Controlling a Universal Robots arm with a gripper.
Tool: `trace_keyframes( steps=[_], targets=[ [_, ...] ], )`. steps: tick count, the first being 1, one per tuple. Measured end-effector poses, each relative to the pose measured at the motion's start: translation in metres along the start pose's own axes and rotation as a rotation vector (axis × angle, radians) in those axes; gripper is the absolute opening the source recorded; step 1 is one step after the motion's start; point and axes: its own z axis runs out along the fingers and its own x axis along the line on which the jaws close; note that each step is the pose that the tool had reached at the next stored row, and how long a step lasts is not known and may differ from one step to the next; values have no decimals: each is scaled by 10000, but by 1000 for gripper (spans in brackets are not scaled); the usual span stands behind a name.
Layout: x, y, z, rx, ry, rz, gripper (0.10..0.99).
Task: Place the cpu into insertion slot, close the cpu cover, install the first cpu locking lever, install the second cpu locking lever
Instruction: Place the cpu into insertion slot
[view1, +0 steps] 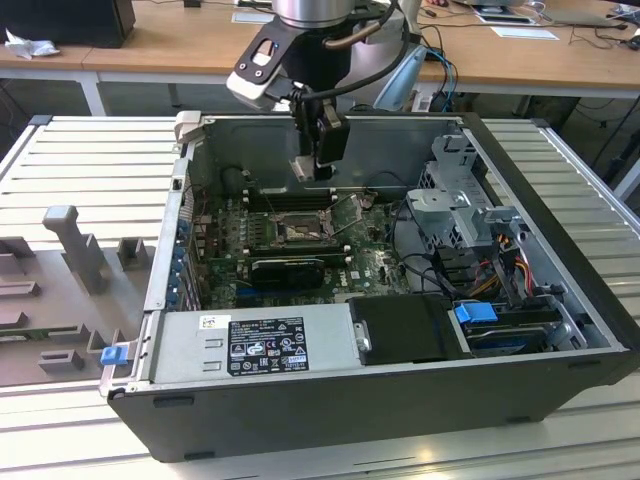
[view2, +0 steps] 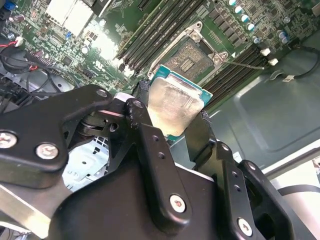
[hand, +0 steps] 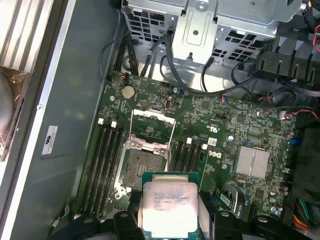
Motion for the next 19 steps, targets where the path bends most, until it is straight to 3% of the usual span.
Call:
trace_keyframes(
  steps=[19],
  targets=[
    [-6,-6,75,56,9,43,529]
  ],
)
